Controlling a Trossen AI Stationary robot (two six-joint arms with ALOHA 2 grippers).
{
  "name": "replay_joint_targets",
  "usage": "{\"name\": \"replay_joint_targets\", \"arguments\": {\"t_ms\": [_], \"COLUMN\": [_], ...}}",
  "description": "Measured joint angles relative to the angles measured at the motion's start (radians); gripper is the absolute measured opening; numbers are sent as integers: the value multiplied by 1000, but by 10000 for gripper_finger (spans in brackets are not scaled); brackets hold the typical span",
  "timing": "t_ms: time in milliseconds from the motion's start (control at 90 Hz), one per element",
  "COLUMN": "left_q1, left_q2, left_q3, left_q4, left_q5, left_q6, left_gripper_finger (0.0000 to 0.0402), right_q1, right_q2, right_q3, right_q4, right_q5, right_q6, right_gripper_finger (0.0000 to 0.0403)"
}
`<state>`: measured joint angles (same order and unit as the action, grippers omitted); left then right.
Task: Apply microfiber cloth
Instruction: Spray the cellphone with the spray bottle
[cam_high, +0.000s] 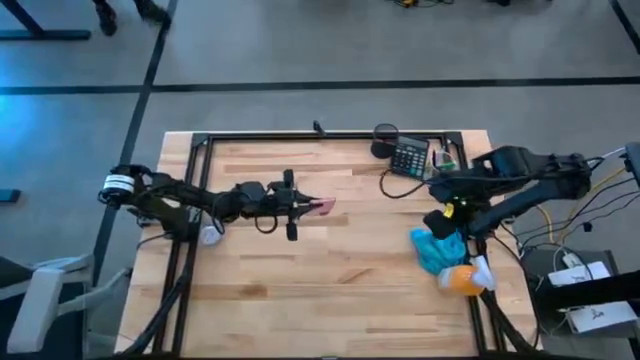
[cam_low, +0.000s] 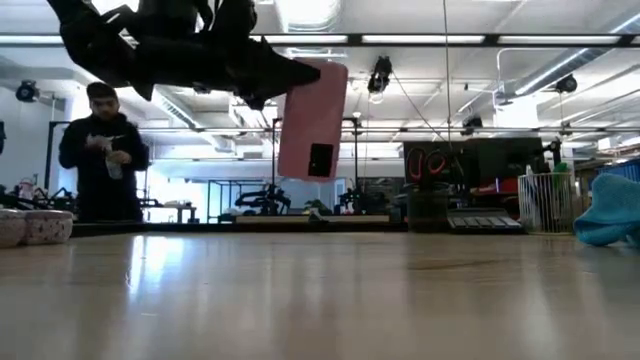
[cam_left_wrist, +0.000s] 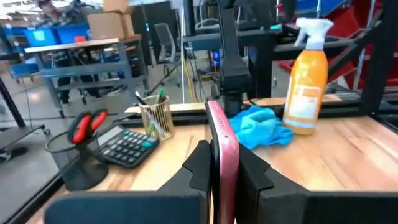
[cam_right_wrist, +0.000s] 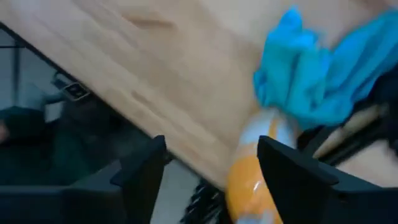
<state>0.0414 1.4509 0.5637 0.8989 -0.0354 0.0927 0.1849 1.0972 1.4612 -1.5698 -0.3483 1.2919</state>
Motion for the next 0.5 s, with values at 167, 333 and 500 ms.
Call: {"name": "replay_joint_targets", "arguments": {"t_ms": [167, 333, 500], "left_q1": [0, 0, 0], "left_q2": [0, 1, 2], "left_q3": [0, -1, -1], "left_q4": [-4, -8, -10], "left_q5": [3, 4, 10], "left_q6": [3, 1, -8], "left_gripper_finger": [10, 10, 10], "right_q1": [76, 195, 350], "right_q2": [-49, -86, -117], "right_q3": [-6, -17, -40], "right_q4": [0, -1, -4], "right_q5": [-46, -96, -176], "right_q6": [163, 359, 614], "right_gripper_finger": [241, 215, 205]}}
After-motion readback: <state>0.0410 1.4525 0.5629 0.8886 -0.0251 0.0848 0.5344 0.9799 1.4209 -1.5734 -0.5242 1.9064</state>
